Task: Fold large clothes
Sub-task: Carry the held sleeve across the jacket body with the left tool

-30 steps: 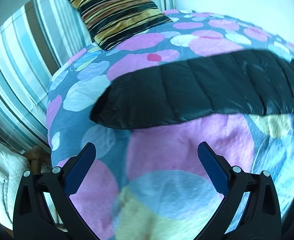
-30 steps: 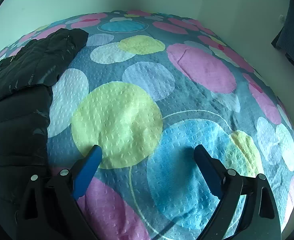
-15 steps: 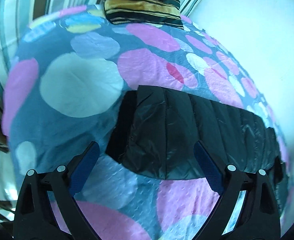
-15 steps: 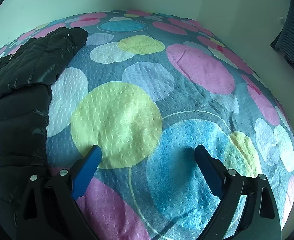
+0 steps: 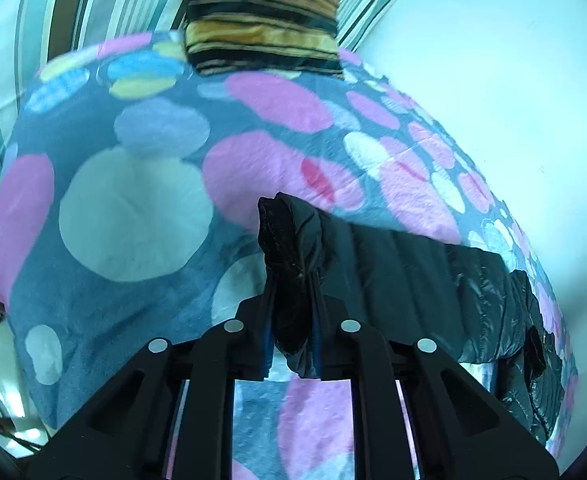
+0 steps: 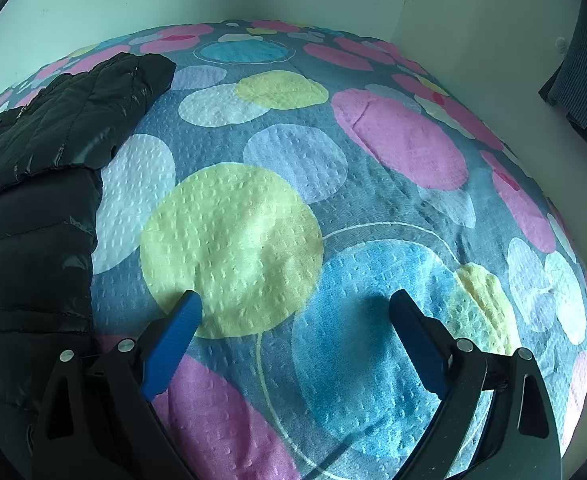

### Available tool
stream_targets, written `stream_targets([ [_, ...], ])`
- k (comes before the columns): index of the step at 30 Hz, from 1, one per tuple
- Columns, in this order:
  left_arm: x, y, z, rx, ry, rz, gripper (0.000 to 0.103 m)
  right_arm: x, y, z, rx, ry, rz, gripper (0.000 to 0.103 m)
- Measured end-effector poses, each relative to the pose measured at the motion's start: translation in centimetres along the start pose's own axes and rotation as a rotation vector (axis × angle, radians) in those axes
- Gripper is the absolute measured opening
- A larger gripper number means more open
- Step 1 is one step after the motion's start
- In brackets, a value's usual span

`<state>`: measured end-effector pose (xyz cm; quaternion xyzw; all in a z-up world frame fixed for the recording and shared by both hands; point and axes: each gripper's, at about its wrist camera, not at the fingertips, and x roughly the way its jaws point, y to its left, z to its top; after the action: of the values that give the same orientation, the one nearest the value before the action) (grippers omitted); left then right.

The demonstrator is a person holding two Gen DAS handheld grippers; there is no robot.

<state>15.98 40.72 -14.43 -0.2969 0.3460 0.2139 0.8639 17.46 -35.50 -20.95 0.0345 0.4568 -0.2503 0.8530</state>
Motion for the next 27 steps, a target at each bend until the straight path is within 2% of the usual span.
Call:
stream_targets([
  [3,-1.7,-2.4,0.3,0.047,-0.034,-0.035,0.012,0.0,0.1,0.0,0.001,0.0,-0.001,0.093],
  [6,-3.6,-6.8,0.3,0.135,-0.074,-0.081,0.012,0.0,0.2,0.0,0.001,0.0,-0.001,0.093],
  [12,-5.9,-18.2,-1.7,0.341,-0.115,-0.217,0.011,0.0,0.1,0.0,0.003,0.001,0.0,0.093],
  [16,-6.2,-26.6,-4.0,0.455,-0.09,-0.322,0.011,0.0,0.1,0.0,0.006,0.002,0.002,0.093],
  [20,-6.1,-34.1,-7.2,0.559,-0.06,-0.391,0.011,0.0,0.0,-0.1,0.011,0.005,0.008,0.093],
  [23,-5.7,-38.7,-10.6,0.645,-0.036,-0.427,0.011,0.1,-0.1,0.0,0.011,0.005,0.007,0.093],
  [27,-3.9,-42.9,-14.8,0.735,0.011,-0.439,0.011,0.1,-0.1,0.0,0.012,0.005,0.008,0.093],
])
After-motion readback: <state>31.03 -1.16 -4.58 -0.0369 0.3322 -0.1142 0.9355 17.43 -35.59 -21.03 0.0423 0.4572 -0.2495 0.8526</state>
